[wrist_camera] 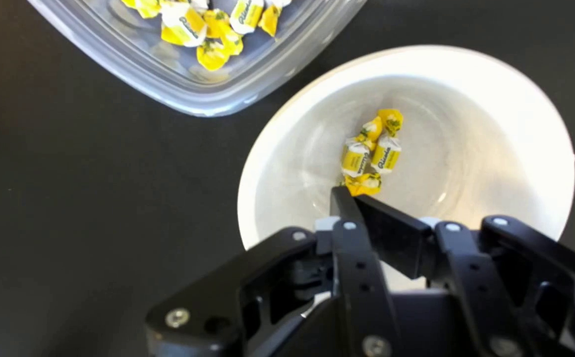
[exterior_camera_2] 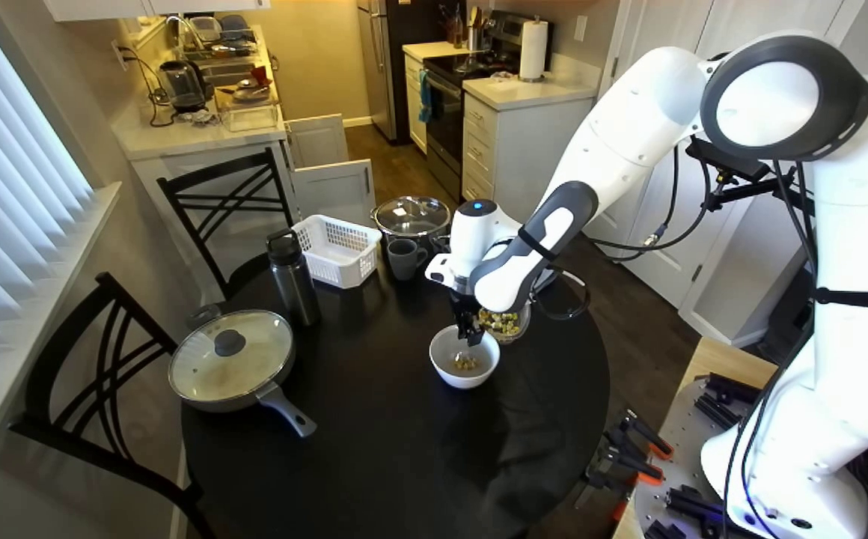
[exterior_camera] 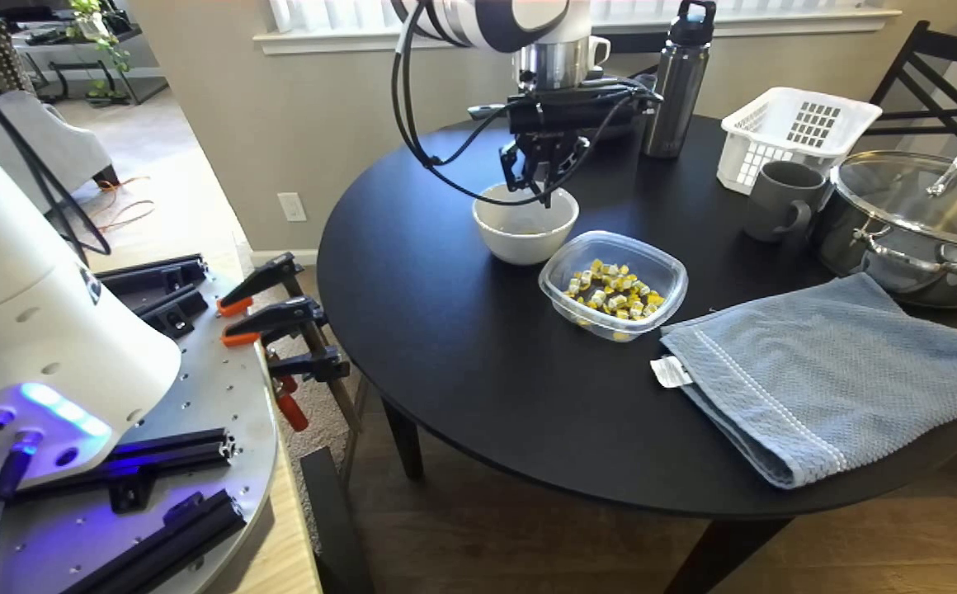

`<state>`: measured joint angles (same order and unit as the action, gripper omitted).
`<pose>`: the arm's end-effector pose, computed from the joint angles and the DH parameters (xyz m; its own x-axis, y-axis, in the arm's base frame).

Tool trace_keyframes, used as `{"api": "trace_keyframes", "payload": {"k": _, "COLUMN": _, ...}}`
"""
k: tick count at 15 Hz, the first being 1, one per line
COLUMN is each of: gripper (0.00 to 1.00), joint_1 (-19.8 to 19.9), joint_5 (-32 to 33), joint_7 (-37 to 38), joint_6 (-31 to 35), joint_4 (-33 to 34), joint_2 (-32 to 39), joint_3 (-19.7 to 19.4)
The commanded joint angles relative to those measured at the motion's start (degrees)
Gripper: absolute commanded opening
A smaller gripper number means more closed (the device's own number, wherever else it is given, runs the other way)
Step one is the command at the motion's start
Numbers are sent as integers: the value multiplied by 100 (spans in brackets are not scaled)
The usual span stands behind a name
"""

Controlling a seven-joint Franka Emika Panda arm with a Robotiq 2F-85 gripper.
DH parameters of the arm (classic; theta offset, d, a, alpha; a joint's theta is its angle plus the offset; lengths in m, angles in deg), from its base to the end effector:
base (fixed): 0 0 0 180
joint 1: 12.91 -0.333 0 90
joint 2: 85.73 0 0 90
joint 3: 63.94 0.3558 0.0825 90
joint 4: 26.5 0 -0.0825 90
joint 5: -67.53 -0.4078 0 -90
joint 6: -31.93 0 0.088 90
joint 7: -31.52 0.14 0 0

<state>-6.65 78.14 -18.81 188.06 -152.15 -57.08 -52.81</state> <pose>0.5853 0.0583 0.1426 0.4474 0.8935 0.0387 0.8932 -0.4486 0.0308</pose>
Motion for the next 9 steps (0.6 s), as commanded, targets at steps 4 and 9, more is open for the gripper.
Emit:
{"api": "trace_keyframes", "payload": {"k": 4, "gripper": 1, "joint_1": -27, "joint_5": -155, "joint_7": -86, "joint_6": -426, "joint_4": -62, "joint_2": -13, "joint_3": 18}}
{"api": "trace_keyframes", "payload": {"k": 9, "gripper": 36, "joint_1": -129, "joint_5": -103, "joint_7": -28, "joint_6": -420, "joint_4": -18, "joint_2": 139, "joint_3": -88}}
